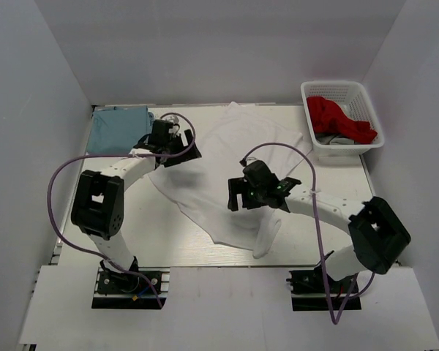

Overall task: Fold and stack the t-shirts
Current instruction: Flatten out the tshirt

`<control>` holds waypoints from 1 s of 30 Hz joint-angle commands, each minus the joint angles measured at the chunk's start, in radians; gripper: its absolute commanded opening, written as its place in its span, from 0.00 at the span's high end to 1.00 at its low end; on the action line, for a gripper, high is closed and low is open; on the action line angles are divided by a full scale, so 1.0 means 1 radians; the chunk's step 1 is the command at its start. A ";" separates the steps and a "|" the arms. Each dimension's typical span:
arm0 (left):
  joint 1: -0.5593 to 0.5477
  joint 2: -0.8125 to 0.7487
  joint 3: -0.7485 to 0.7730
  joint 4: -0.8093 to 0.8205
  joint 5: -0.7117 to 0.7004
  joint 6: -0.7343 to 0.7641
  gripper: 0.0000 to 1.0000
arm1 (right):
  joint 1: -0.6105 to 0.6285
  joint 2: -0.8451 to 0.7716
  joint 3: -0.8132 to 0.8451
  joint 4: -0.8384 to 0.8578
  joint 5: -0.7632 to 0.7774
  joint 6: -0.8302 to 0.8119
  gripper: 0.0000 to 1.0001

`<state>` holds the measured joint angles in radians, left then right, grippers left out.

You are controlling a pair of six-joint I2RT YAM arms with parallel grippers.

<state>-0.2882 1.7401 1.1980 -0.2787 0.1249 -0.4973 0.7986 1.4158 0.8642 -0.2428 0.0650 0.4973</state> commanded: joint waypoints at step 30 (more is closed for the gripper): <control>-0.048 0.231 0.074 0.052 0.050 -0.014 0.00 | 0.010 -0.626 -0.423 -0.276 -0.084 0.245 0.10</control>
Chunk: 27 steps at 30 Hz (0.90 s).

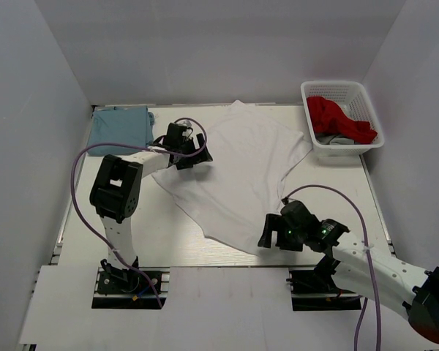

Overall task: Fold and stack the t-shirts
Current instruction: Flatten out the tshirt

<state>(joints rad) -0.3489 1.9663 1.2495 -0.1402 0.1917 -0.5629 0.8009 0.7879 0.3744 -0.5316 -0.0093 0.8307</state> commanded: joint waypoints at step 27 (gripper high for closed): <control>-0.133 -0.425 -0.564 -0.049 0.004 -0.089 0.00 | -0.353 0.956 0.833 0.295 0.232 -0.401 0.10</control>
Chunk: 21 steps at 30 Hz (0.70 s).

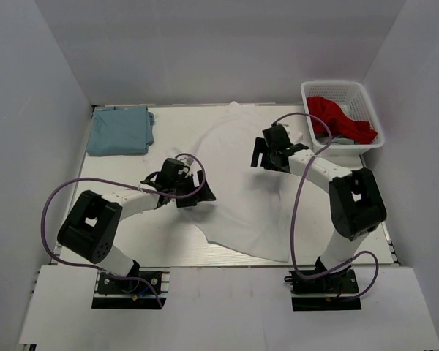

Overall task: Fold and stack the t-shirts
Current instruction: Flatten out the tshirt

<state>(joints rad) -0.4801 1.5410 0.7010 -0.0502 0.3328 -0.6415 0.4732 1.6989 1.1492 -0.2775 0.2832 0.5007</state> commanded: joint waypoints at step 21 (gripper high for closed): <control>0.107 0.269 0.451 -0.419 -0.571 0.094 0.00 | -0.074 -0.057 -0.360 0.103 -0.156 0.140 0.10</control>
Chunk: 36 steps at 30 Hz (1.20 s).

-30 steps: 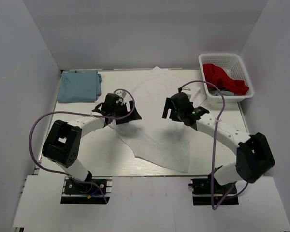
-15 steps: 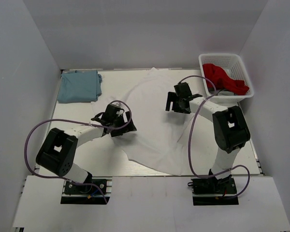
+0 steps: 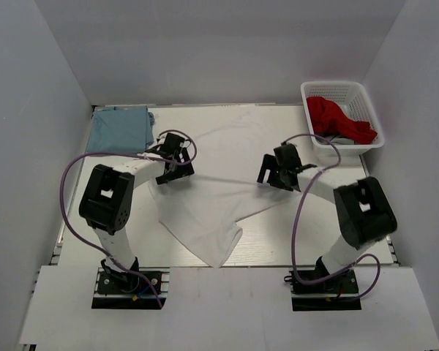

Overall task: Fold and stack the t-shirts
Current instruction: Flatten out the tshirt

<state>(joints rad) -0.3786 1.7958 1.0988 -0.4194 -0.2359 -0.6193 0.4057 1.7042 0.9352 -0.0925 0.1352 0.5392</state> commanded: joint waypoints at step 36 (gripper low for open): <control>0.207 -0.119 -0.154 0.109 0.096 -0.056 0.33 | 0.027 0.245 0.477 -0.062 0.027 -0.200 0.10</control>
<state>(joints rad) -0.1833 1.6703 0.9310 -0.3450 -0.2028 -0.6827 0.4389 1.8885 1.3220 -0.1825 0.1715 0.3813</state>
